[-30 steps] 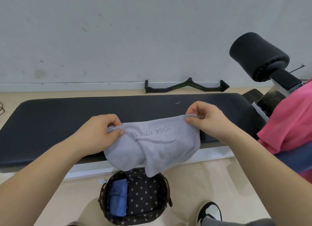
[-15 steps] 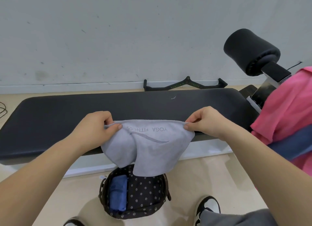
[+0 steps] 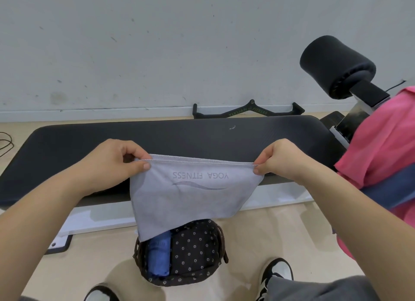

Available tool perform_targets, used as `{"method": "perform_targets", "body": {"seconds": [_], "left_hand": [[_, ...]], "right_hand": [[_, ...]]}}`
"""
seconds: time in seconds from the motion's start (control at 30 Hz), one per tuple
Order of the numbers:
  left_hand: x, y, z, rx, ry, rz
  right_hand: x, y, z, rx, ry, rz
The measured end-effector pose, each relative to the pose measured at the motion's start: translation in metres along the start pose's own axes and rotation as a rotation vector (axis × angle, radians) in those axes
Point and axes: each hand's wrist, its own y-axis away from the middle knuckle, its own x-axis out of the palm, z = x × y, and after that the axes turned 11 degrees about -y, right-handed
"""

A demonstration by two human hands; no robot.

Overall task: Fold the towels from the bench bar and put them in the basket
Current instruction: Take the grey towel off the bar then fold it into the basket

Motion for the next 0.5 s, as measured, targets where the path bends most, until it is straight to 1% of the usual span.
{"method": "perform_targets", "body": {"seconds": [0.13, 0.3, 0.43, 0.5], "left_hand": [[-0.002, 0.002, -0.004, -0.045, 0.028, -0.028], [-0.003, 0.001, -0.013, -0.059, -0.001, -0.074], [-0.003, 0.002, -0.013, 0.005, -0.067, -0.113], [-0.002, 0.004, -0.013, 0.018, -0.096, -0.1]], "right_hand": [[-0.001, 0.007, -0.002, 0.069, -0.071, -0.026], [0.001, 0.014, -0.005, 0.044, -0.137, -0.08], [-0.001, 0.023, -0.003, 0.078, -0.215, 0.026], [-0.003, 0.025, -0.001, 0.092, -0.266, 0.056]]}}
